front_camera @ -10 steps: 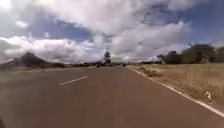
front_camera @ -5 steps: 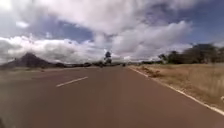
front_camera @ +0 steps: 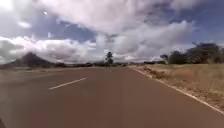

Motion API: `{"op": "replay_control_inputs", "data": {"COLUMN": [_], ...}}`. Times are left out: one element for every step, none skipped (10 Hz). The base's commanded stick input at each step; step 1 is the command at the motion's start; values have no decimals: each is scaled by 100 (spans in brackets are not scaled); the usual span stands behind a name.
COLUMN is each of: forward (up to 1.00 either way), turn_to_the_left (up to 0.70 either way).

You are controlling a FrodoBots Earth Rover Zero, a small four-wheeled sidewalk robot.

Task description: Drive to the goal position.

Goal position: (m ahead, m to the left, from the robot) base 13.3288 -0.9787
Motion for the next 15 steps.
{"op": "replay_control_inputs", "data": {"forward": [70, 70, 70, 70, 70, 70, 70, 70, 70, 70, 70, 70, 70, 70, 70], "turn_to_the_left": [0, 0, 0, 0, 0, 0, -9, -27, -35, -35, -35, -35, -35, -35, -25]}}
